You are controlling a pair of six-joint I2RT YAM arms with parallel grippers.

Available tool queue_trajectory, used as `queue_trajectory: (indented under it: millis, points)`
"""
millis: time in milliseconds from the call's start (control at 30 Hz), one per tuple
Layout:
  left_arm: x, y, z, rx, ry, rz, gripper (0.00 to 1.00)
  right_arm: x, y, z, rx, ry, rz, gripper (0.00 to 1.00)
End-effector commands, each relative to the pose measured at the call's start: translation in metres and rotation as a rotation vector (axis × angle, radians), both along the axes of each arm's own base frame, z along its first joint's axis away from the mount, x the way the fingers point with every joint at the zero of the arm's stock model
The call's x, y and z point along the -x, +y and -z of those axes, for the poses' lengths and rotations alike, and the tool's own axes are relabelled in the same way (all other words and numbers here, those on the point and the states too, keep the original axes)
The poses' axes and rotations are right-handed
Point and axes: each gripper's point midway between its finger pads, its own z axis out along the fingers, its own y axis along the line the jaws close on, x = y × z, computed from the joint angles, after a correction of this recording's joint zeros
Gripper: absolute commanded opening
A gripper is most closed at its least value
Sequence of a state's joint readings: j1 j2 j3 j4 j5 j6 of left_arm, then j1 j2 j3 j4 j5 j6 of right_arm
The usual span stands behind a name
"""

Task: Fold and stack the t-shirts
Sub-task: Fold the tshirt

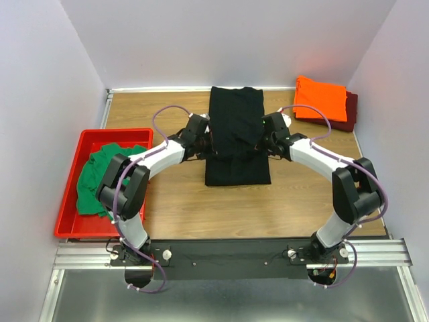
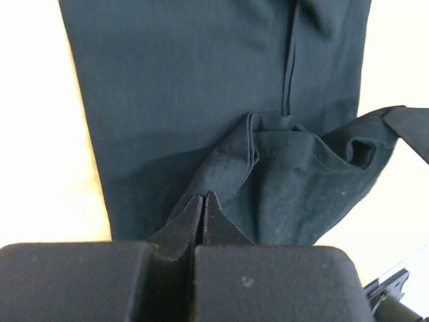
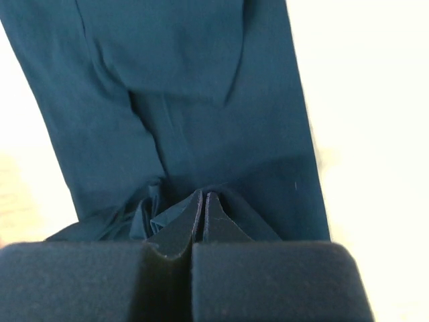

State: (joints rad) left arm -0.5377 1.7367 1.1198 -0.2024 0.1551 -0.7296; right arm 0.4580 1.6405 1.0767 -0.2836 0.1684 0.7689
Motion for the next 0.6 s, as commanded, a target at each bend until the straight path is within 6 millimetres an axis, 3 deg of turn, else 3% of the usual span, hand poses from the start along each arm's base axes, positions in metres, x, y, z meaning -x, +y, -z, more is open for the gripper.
queue_trajectory:
  millis: [0,100,300,567]
  points:
    - [-0.026,0.003,-0.018,0.015,-0.047,-0.015,0.00,-0.034,-0.005,-0.007,0.023,-0.061,0.036,0.00]
    - [-0.047,0.011,-0.027,0.014,-0.066,-0.038,0.00,-0.050,-0.007,-0.010,0.013,-0.074,0.052,0.01]
    - [-0.071,0.017,-0.035,0.009,-0.094,-0.058,0.00,-0.062,-0.015,-0.006,0.005,-0.068,0.072,0.01]
    - [-0.085,0.020,-0.031,-0.001,-0.083,-0.067,0.00,-0.070,-0.027,-0.005,-0.016,-0.068,0.094,0.00]
